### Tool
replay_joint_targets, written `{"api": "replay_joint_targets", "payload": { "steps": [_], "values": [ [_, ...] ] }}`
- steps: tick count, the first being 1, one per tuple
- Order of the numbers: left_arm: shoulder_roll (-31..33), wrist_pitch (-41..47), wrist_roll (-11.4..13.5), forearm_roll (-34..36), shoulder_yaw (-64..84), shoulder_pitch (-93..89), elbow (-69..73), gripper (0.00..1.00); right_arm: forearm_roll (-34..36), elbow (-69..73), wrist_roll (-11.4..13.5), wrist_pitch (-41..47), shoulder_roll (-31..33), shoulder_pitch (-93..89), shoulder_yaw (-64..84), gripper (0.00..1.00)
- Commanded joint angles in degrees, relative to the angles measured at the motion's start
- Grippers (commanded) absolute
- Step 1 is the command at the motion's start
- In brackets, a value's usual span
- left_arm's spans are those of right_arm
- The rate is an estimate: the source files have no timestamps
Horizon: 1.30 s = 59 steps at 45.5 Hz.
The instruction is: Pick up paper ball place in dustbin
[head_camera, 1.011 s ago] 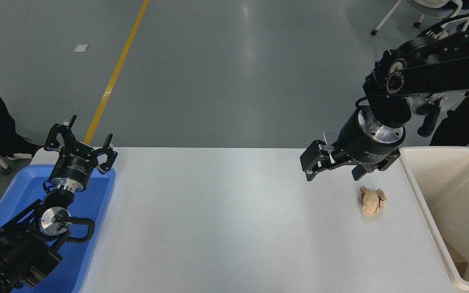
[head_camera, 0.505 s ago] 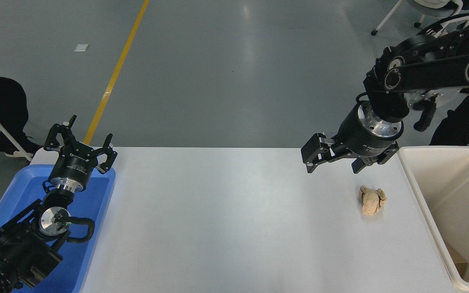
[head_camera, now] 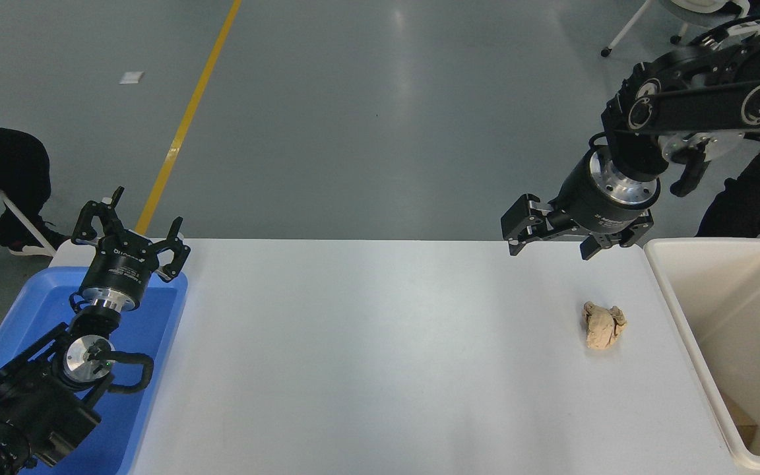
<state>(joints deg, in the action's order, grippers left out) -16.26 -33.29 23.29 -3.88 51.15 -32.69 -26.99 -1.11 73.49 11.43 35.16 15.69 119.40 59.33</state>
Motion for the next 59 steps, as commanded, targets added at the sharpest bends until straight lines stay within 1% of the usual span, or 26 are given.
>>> {"api": "replay_joint_targets", "payload": {
  "steps": [1,15,23,28,44,50,54,59],
  "values": [
    [0.0,0.0,0.0,0.0,0.0,0.0,0.0,0.99,-0.1,-3.7,0.0,0.0,0.0,-1.5,0.3,1.0],
    [0.0,0.0,0.0,0.0,0.0,0.0,0.0,0.99,0.0,-12.6,0.0,-0.2,1.7,-7.2,1.4,1.0],
    [0.0,0.0,0.0,0.0,0.0,0.0,0.0,0.99,0.0,-17.3,0.0,-2.5,3.3,-10.9,0.9,1.0],
    [0.0,0.0,0.0,0.0,0.0,0.0,0.0,0.99,0.5,-18.9,0.0,-4.2,4.4,-13.0,0.5,1.0],
    [0.0,-0.2,0.0,-0.1,0.0,-0.1,-0.1,0.99,0.9,-19.8,-0.1,-4.4,6.6,-16.2,1.8,1.0],
    [0.0,-0.2,0.0,-0.1,0.0,-0.1,-0.1,0.99,0.1,-20.2,-0.1,-4.9,8.0,-21.5,2.6,1.0],
    [0.0,-0.1,0.0,-0.1,0.0,0.0,0.0,0.99,0.8,-23.3,-0.1,-7.6,7.8,-25.4,1.7,1.0],
    [0.0,-0.2,0.0,0.0,0.0,-0.1,-0.1,0.99,0.8,-27.1,-0.1,-14.8,7.5,-30.9,1.3,1.0]
  ]
}}
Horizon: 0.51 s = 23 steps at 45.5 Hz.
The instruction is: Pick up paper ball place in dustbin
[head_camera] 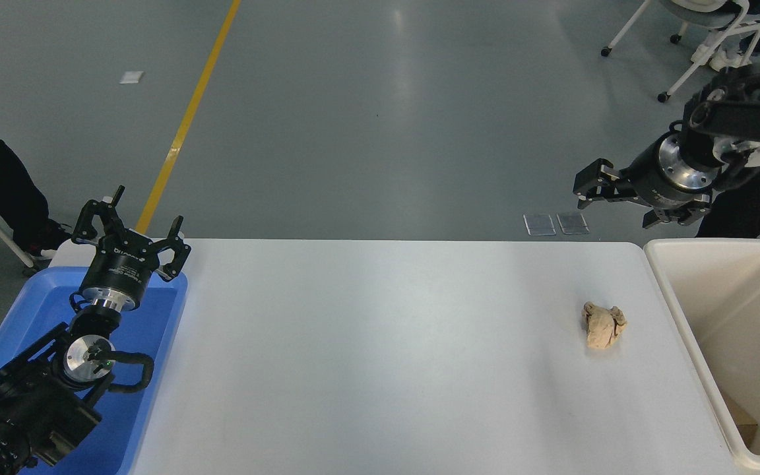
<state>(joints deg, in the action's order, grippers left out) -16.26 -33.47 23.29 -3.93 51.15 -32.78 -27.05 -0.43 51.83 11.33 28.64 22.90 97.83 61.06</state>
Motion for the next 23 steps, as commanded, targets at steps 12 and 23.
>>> {"api": "replay_joint_targets", "payload": {
  "steps": [12,23],
  "values": [
    [0.0,0.0,0.0,0.1,0.0,0.0,0.0,0.99,0.3,-9.5,0.0,-25.1,-1.5,-21.7,-6.3,1.0],
    [0.0,0.0,0.0,0.0,0.0,0.1,0.1,0.99,0.3,-11.4,0.0,-30.7,-1.6,-27.5,-14.2,1.0]
  ]
}}
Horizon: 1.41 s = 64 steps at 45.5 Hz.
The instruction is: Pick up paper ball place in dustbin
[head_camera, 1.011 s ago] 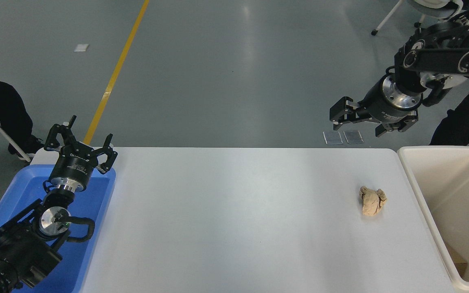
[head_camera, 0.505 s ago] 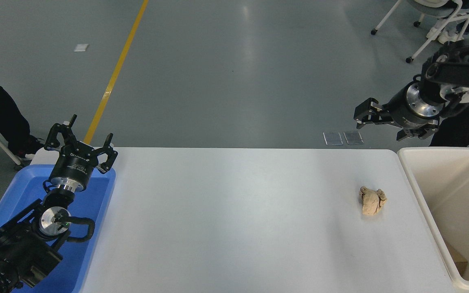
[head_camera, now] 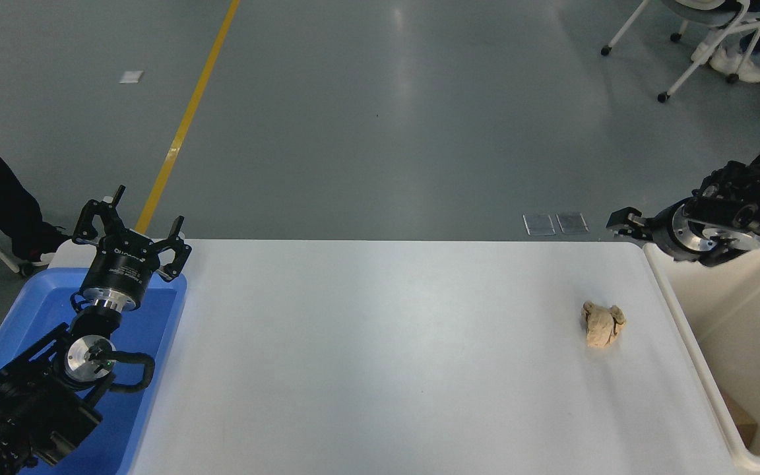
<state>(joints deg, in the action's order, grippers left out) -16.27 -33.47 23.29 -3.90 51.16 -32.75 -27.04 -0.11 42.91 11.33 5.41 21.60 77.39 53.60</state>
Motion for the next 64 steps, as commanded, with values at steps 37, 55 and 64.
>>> {"api": "replay_joint_targets", "payload": {
  "steps": [37,55,64],
  "values": [
    [0.0,0.1,0.0,-0.1,0.0,0.1,0.1,0.99,-0.2,-5.6,-0.4,-10.9,-4.3,-17.8,-16.1,1.0],
    [0.0,0.0,0.0,0.0,0.1,0.1,0.0,0.99,-0.3,-8.1,-0.5,-11.2,-5.1,-20.5,-17.1,1.0],
    [0.0,0.1,0.0,0.0,0.1,0.1,0.0,0.99,-0.2,-8.4,-0.7,-13.7,-5.7,-21.3,-17.1,0.96]
  ]
}}
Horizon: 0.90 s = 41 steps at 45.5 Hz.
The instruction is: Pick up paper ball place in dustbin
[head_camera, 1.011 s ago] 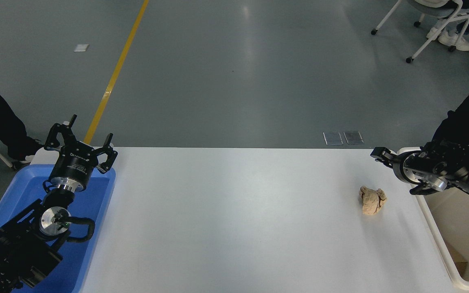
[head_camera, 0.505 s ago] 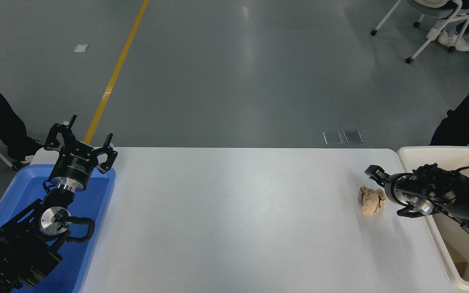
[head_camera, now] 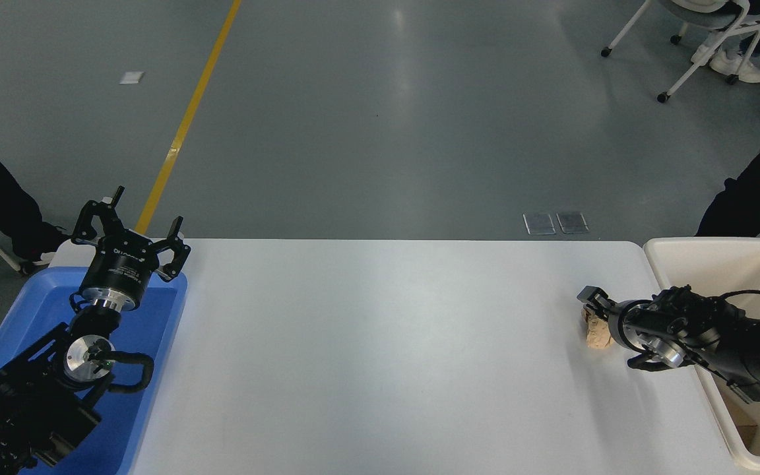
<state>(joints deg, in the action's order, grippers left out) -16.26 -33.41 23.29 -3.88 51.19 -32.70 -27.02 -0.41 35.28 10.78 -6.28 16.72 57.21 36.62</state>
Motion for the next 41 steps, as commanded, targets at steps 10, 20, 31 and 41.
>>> {"api": "replay_joint_targets", "payload": {
  "steps": [10,20,31,41],
  "values": [
    [0.0,0.0,0.0,0.0,0.1,0.0,0.0,0.99,-0.7,0.4,-0.3,-2.6,-1.4,-1.2,-0.1,0.0],
    [0.0,-0.1,0.0,0.0,0.1,-0.1,0.0,0.99,-0.7,1.5,-0.3,-2.5,-1.9,-0.7,-0.1,0.0],
    [0.0,-0.1,0.0,0.0,0.1,-0.1,0.0,0.99,-0.7,2.1,-0.3,-2.4,-0.2,2.3,1.2,0.0],
    [0.0,-0.1,0.0,-0.1,0.1,-0.1,0.0,0.99,-0.9,13.6,-0.2,-1.7,6.7,13.2,7.3,0.0]
  ]
}}
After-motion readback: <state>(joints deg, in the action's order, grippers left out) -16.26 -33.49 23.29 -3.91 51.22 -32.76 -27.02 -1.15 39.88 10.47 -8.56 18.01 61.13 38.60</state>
